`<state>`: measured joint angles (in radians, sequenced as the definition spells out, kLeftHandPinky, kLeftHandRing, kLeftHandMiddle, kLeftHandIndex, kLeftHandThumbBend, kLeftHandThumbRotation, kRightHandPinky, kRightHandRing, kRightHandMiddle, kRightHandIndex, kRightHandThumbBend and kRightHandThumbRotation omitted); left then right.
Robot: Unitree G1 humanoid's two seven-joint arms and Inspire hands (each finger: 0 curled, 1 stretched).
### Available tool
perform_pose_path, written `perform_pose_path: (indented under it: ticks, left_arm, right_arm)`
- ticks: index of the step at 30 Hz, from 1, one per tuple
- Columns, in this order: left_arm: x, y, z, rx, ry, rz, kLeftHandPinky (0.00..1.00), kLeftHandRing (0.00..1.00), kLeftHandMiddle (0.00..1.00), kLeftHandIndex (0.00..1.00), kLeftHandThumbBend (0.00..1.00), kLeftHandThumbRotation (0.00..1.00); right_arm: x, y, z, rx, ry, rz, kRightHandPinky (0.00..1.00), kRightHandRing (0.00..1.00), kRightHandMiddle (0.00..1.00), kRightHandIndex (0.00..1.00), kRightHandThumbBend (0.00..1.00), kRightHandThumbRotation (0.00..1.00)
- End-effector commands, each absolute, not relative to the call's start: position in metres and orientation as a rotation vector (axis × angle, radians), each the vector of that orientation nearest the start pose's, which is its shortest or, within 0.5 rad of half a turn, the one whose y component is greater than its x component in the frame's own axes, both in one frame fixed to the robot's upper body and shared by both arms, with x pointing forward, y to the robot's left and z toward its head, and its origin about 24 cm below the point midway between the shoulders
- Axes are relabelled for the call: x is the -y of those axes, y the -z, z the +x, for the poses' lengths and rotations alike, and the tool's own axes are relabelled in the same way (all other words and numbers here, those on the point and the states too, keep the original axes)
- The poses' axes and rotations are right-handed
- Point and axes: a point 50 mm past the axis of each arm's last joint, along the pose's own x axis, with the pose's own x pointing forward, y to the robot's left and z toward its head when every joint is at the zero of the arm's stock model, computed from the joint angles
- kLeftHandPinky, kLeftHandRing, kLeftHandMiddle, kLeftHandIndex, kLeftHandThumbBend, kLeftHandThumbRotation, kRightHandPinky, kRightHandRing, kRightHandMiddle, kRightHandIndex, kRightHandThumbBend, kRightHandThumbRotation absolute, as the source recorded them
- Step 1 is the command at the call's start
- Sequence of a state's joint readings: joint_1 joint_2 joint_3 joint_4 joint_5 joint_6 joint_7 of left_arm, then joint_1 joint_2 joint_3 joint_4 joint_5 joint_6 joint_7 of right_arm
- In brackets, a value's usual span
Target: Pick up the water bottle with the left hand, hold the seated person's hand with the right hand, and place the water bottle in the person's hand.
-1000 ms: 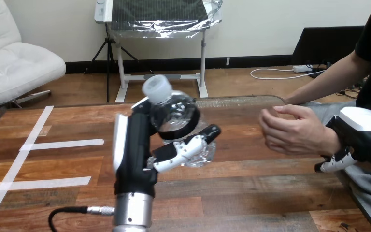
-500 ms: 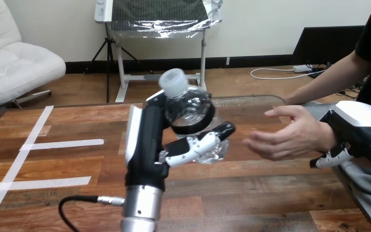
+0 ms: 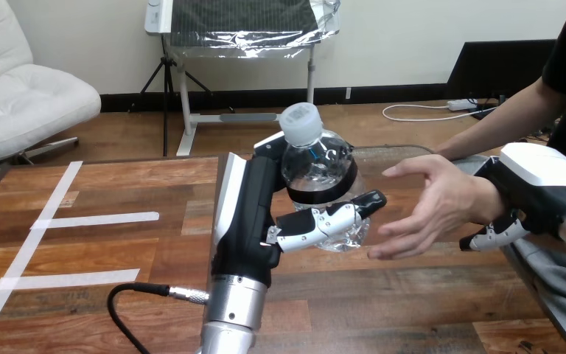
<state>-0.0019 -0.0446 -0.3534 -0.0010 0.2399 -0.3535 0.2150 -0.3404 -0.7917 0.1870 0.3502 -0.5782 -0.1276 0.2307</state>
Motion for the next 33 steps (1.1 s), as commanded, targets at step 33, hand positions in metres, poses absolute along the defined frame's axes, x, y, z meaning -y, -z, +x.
perform_pose_path:
  ticks: [33]
  left_arm:
    - [-0.009, -0.122, 0.239, 0.557, 0.269, -0.047, 0.37, 0.41, 0.45, 0.49, 0.62, 0.00]
  right_arm:
    - [0.255, -0.128, 0.304, 0.035, -0.265, -1.441, 0.15, 0.20, 0.27, 0.30, 0.76, 0.00]
